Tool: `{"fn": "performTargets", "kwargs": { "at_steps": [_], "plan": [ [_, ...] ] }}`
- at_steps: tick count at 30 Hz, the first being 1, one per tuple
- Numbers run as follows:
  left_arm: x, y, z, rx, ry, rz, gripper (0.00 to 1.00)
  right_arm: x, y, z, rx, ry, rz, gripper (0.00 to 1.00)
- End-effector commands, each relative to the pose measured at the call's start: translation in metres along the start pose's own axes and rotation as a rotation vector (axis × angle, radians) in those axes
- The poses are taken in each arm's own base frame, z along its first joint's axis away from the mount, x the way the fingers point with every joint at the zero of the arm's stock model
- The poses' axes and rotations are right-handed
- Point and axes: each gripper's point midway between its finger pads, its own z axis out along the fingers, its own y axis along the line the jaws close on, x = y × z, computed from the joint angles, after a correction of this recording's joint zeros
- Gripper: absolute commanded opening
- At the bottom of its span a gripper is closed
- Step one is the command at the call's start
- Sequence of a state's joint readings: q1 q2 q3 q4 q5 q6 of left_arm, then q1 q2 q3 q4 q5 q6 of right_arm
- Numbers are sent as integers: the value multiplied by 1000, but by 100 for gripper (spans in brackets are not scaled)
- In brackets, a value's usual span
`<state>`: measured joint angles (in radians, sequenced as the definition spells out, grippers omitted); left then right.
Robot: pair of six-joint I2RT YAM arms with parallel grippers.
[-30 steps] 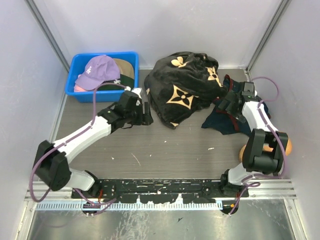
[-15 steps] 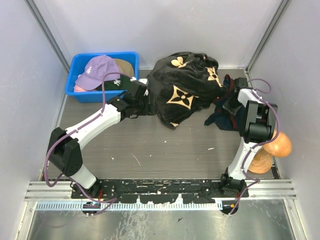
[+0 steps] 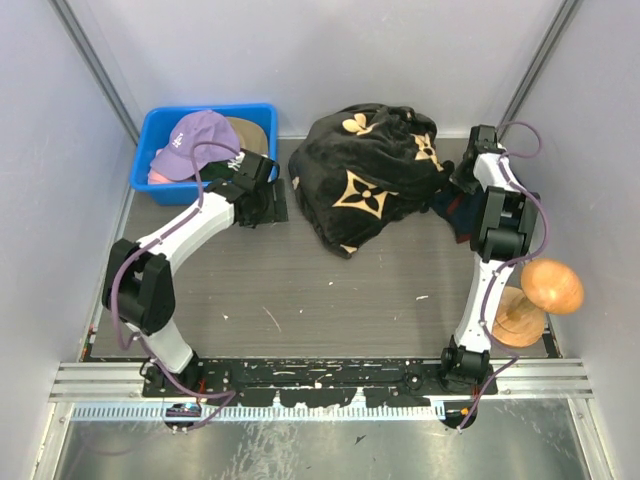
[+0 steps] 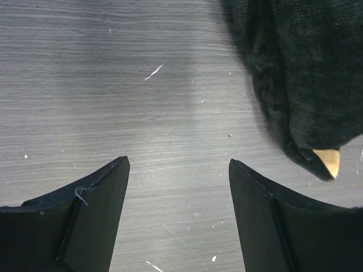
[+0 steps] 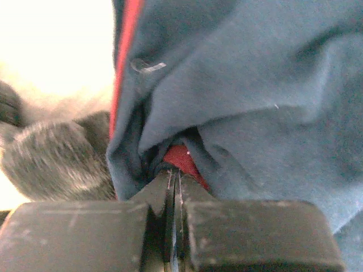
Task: Stack the hats
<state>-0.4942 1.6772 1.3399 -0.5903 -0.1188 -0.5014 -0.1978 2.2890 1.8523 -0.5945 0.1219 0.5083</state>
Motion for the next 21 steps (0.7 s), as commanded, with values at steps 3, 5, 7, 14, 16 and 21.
{"fn": "performTargets", "kwargs": {
  "at_steps": [3,5,7,14,16,21],
  "plan": [
    [-6,-9,18,0,40,-14,77,-127,92,-46,-309,-336,-43,0],
    [-12,-16,23,13,44,-23,77,-150,113,-66,-420,-387,-32,0],
    [-18,-23,25,33,42,-27,76,-164,132,-94,-523,-427,-27,0],
    [-39,-35,36,44,1,-30,77,-168,139,-187,-618,-500,-70,27],
    [-43,-35,43,29,-7,-26,77,-156,129,-198,-606,-495,-72,34],
    [-60,-28,71,-34,-28,-24,79,-130,113,-266,-670,-505,-69,35]
  ]
}}
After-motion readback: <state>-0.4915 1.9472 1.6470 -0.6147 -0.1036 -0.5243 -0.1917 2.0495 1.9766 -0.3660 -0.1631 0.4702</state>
